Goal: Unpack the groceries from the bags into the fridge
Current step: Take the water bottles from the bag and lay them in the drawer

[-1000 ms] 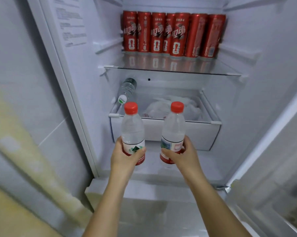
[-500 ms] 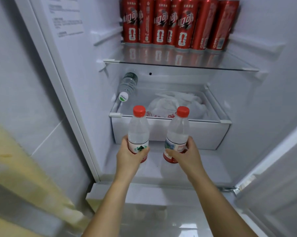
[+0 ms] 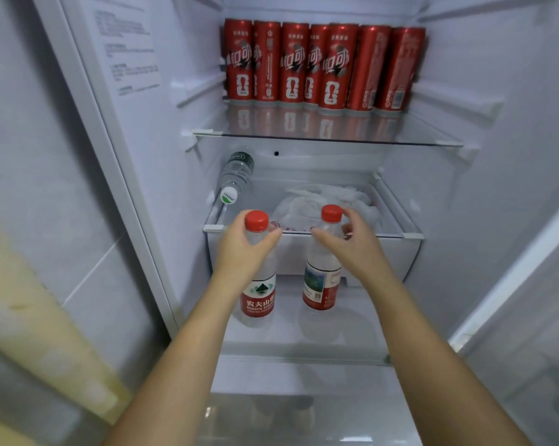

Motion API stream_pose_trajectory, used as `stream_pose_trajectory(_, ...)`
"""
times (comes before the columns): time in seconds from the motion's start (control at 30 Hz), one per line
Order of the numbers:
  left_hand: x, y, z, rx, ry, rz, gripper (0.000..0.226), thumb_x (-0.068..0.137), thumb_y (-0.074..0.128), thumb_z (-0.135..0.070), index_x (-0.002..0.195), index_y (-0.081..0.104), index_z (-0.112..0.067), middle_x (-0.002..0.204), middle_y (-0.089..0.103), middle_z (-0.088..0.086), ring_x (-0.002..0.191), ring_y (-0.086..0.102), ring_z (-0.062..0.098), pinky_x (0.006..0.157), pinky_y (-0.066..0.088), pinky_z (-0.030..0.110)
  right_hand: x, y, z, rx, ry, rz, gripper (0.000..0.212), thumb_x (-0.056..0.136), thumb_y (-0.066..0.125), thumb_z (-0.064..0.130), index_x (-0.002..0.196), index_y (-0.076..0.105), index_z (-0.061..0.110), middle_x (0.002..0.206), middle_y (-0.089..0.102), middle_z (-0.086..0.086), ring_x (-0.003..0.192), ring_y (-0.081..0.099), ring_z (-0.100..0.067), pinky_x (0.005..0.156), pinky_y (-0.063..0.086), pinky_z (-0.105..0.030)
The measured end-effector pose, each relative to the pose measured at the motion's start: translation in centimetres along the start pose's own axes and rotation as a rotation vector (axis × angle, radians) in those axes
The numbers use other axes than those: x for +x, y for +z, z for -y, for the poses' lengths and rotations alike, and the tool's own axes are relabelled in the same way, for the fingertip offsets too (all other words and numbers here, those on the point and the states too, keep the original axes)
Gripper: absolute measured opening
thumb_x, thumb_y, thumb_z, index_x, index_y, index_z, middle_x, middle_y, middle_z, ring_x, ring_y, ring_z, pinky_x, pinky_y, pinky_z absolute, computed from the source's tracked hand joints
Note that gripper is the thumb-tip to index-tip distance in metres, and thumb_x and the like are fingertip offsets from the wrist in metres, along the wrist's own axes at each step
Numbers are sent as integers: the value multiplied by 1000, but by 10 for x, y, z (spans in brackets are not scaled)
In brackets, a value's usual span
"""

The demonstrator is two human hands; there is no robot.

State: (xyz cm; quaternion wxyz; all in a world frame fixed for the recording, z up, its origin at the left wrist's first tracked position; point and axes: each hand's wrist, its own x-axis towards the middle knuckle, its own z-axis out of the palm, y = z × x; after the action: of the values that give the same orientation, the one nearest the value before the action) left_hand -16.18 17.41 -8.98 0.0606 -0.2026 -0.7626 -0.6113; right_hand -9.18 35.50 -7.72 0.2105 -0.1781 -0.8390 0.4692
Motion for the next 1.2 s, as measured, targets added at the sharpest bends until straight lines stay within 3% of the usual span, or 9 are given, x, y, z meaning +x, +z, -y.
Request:
stream_pose_trajectory(0.07, 3, 2, -1, -5, -3, 13, 20, 85, 72, -24, 87, 55, -33, 87, 65, -16, 80, 59, -6, 78, 46, 18, 14, 6, 3, -119, -1, -4, 48, 71, 67, 58, 108, 63, 28, 108, 64, 0, 99, 60, -17, 86, 51, -36)
stream_pose_trajectory(0.17, 2, 4, -2, -31, 4, 12, 17, 89, 69, -20, 86, 54, -29, 83, 64, -7, 67, 56, -11, 67, 44, 7, 27, 9, 5, -195, -12, -60, 31, 79, 66, 50, 78, 65, 18, 80, 66, -4, 81, 63, -22, 72, 51, -35)
stream_pose_trajectory(0.33, 2, 9, 2, -42, 8, -47, 18, 89, 67, -21, 81, 53, -28, 74, 64, -5, 78, 68, 21, 70, 48, 21, 25, 2, 13, -414, -30, -98, 32, 82, 62, 48, 69, 57, 20, 66, 58, 3, 67, 54, -15, 58, 42, -28)
stream_pose_trajectory(0.5, 0, 8, 5, -61, -8, -54, 17, 89, 67, -22, 80, 53, -26, 75, 65, -1, 80, 68, 26, 76, 51, 32, 19, -12, 21, -313, -94, -112, 36, 74, 70, 31, 54, 45, 17, 51, 45, 3, 54, 44, -15, 51, 32, -28)
stream_pose_trajectory(0.7, 5, 9, 7, -63, -19, -50, 14, 88, 67, -24, 83, 54, -27, 76, 65, -1, 81, 68, 27, 79, 51, 36, 4, -53, 58, 80, -183, -414, 30, 76, 72, 26, 59, 54, 8, 52, 40, 4, 56, 38, -13, 52, 35, -31)
stream_pose_trajectory(0.83, 4, 8, 8, -77, -10, -60, 15, 88, 68, -24, 84, 54, -28, 76, 65, 1, 81, 68, 29, 78, 51, 37, -2, -60, 68, 283, -248, -571, 36, 76, 71, 36, 50, 48, 25, 47, 38, 13, 54, 36, -11, 55, 42, -37)
stream_pose_trajectory(0.93, 0, 7, 7, -80, 1, -51, 14, 89, 67, -24, 84, 54, -27, 79, 67, 6, 81, 68, 28, 74, 50, 30, -6, -42, 54, 332, -214, -671, 34, 80, 71, 38, 57, 48, 27, 50, 45, 15, 54, 41, -9, 59, 54, -44)
stream_pose_trajectory(1.13, -6, 4, 3, -53, 24, -47, 16, 89, 67, -22, 82, 54, -27, 79, 67, 2, 75, 62, 15, 66, 44, 11, 3, -13, 31, 402, -234, -780, 20, 86, 72, 29, 73, 58, 25, 66, 55, 15, 61, 51, 5, 69, 46, -18)
stream_pose_trajectory(1.2, -8, 3, 2, -39, 34, -38, 15, 89, 67, -21, 82, 54, -26, 79, 65, -1, 73, 58, 9, 62, 41, 6, 12, -7, 23, 387, -207, -739, 13, 85, 73, 30, 82, 64, 22, 72, 60, 14, 67, 57, 2, 71, 49, -21)
